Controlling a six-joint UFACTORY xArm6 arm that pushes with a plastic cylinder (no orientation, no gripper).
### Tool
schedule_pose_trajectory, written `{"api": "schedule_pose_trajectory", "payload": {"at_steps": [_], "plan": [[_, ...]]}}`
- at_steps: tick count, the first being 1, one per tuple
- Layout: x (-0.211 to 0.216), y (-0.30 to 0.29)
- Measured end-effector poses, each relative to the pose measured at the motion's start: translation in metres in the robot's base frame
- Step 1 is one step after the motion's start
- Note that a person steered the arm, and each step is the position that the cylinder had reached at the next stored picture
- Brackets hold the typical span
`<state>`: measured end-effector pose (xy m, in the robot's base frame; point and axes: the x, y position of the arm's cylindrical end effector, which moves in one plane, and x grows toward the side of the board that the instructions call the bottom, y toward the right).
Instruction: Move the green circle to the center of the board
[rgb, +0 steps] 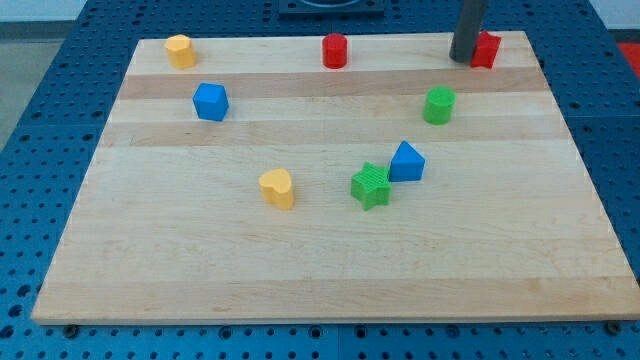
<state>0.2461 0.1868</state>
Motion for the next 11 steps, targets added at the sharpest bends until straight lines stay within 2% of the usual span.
{"api": "schedule_pose_trajectory", "payload": {"at_steps": [2,7,11], "plan": [[0.012,-0.002],[0.106,-0.023],[0.154,-0.114]]}}
